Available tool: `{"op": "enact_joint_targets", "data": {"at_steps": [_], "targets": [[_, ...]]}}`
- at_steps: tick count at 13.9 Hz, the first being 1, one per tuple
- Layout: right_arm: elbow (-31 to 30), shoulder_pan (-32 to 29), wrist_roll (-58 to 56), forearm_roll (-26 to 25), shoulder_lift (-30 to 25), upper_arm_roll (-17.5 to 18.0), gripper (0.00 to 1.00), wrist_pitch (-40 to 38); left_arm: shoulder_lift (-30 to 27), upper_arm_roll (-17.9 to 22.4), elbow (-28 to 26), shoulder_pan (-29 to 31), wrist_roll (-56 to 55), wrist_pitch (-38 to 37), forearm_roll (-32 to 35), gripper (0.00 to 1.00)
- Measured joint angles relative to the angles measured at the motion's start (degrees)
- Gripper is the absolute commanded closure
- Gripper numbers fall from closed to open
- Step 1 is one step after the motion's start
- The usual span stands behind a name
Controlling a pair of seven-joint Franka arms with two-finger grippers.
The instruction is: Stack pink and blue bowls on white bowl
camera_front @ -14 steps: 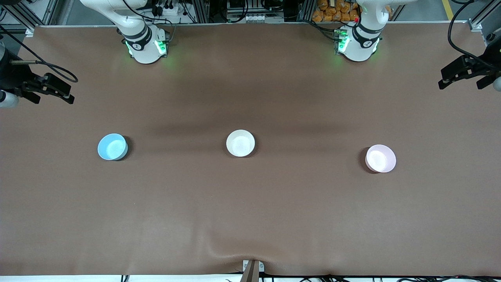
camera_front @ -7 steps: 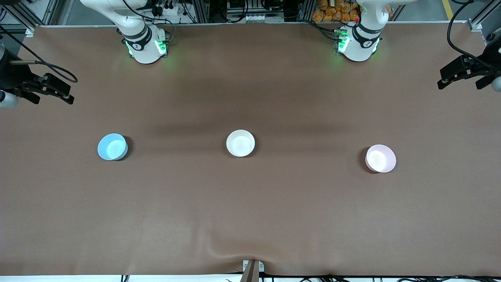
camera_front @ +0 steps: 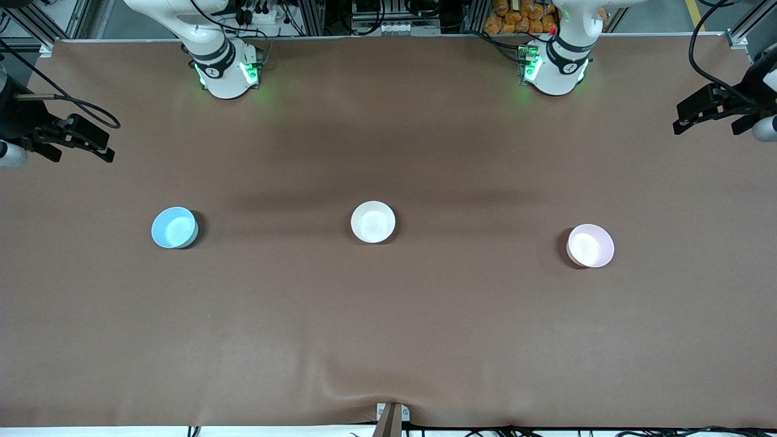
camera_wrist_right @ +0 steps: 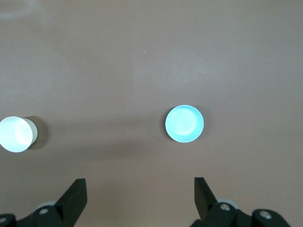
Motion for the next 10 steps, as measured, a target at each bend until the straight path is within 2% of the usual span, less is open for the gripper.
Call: {"op": "enact_joint_targets", "data": {"at_steps": [5,8,10], "targets": [[0.0,0.0,0.0,0.0,0.0,0.0,0.0,0.04,0.06,-0.41,-1.06,-0.06,0.0,0.19,0.0,0.0],[0.0,0.0,0.0,0.0,0.0,0.0,0.0,0.12,0.2,-0.27,-3.99,0.08,0.0,2.64,0.0,0.0],[-0.01,0.0,0.0,0.0,0.01,0.0,0.0,0.12,0.32,-0.23,-7.43,0.39,0.0,6.96,0.0,0.0]]}}
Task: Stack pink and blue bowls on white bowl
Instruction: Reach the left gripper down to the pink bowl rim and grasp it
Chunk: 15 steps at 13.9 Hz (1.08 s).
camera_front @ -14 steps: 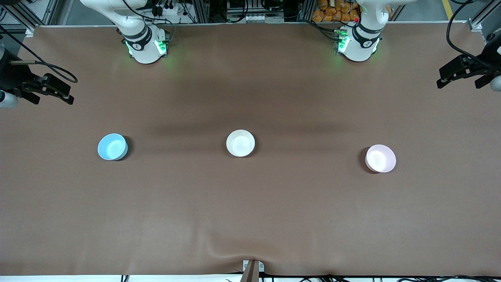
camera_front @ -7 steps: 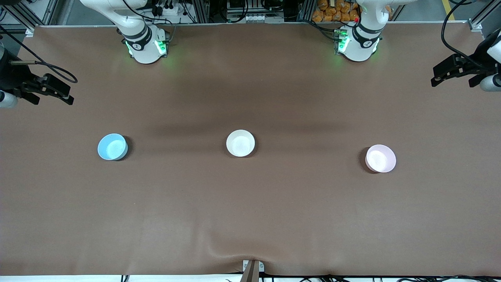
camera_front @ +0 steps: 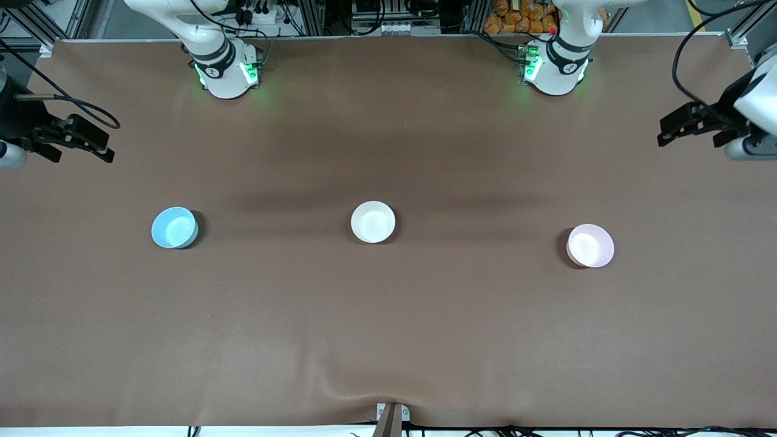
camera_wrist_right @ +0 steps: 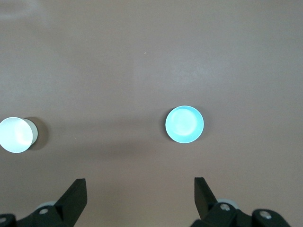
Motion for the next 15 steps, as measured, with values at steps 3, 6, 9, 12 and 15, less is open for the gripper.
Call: {"op": "enact_joint_targets", "data": {"at_steps": [3,6,9,12,15], "targets": [[-0.01,0.0,0.0,0.0,0.0,0.0,0.0,0.0,0.5,0.07,-7.72,1.49,0.0,10.12,0.0,0.0],[-0.02,0.0,0.0,0.0,0.01,-0.01,0.0,0.01,1.03,0.1,-17.2,3.14,0.05,22.36,0.0,0.0],[-0.02,0.0,0.0,-0.01,0.01,-0.02,0.0,0.03,1.39,0.08,-26.52,3.34,0.05,34.63,0.0,0.0],[-0.02,0.0,0.0,-0.01,0.01,-0.02,0.0,0.06,2.37,0.08,-32.61,3.98,0.05,43.64,0.0,0.0],[-0.02,0.0,0.0,-0.01,0.01,-0.02,0.0,0.09,5.81,0.13,-35.31,6.7,0.13,51.22,0.0,0.0]]}}
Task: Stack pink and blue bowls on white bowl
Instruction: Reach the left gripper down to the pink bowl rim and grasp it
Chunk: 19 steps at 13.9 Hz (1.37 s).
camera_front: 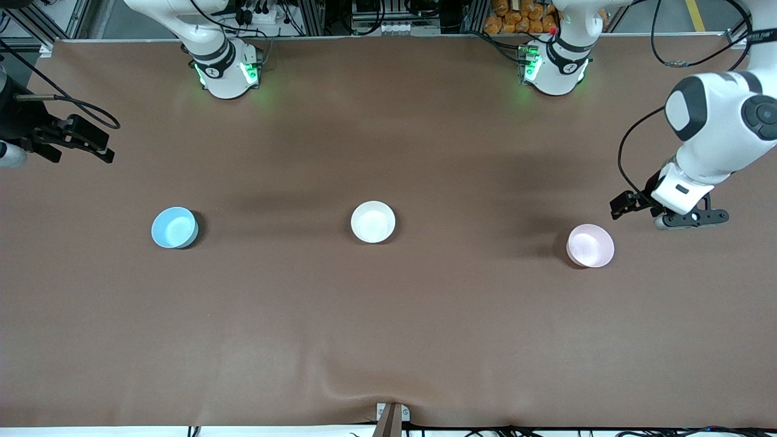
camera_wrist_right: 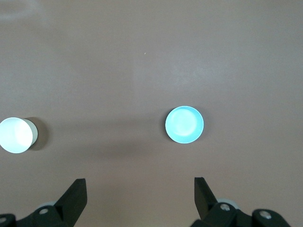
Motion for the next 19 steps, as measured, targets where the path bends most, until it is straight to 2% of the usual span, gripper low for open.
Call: {"op": "enact_joint_targets", "data": {"at_steps": [3,9,14,19], "targets": [[0.0,0.0,0.0,0.0,0.0,0.0,0.0,0.04,5.01,0.02,-0.24,1.86,0.36,5.03,0.0,0.04],[-0.01,0.0,0.0,0.0,0.0,0.0,0.0,0.03,13.35,-0.13,-0.22,1.86,0.36,12.61,0.0,0.18],[0.0,0.0,0.0,0.0,0.0,0.0,0.0,0.04,15.34,-0.12,-0.02,1.89,0.36,13.81,0.0,0.4],[0.0,0.0,0.0,0.0,0.0,0.0,0.0,0.17,16.2,-0.08,0.0,2.0,0.36,13.97,0.0,0.72]]}}
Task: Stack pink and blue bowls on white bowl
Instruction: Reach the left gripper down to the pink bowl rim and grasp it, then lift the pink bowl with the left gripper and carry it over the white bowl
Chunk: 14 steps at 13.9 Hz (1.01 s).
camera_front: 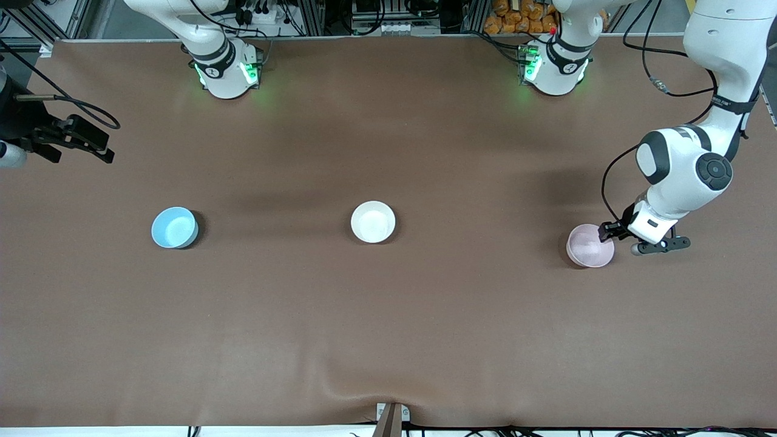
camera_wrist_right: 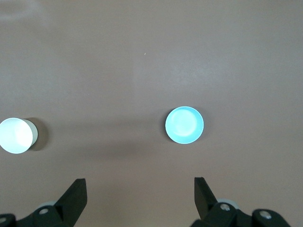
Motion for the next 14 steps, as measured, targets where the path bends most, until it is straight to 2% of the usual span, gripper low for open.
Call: {"op": "enact_joint_targets", "data": {"at_steps": [1,2,3,9,12,14], "targets": [[0.0,0.0,0.0,0.0,0.0,0.0,0.0,0.02,0.16,0.0,0.01,0.01,0.0,0.03,0.0,0.8],[0.0,0.0,0.0,0.0,0.0,0.0,0.0,0.02,0.35,0.0,0.06,0.01,0.0,0.06,0.0,0.95],[0.0,0.0,0.0,0.0,0.0,0.0,0.0,0.02,0.56,0.0,0.12,0.01,0.0,0.08,0.0,1.0],[0.0,0.0,0.01,-0.01,0.0,-0.05,0.0,0.03,0.62,-1.24,1.18,-0.1,0.0,0.17,0.0,1.0],[0.0,0.0,0.01,-0.02,0.0,-0.08,0.0,0.02,-1.15,-5.65,2.07,-0.12,-0.63,-1.39,-0.01,1.0],[0.0,0.0,0.01,-0.02,0.0,-0.09,0.0,0.01,-3.36,-9.65,3.72,-0.21,-4.03,-6.41,-0.01,1.0]]}}
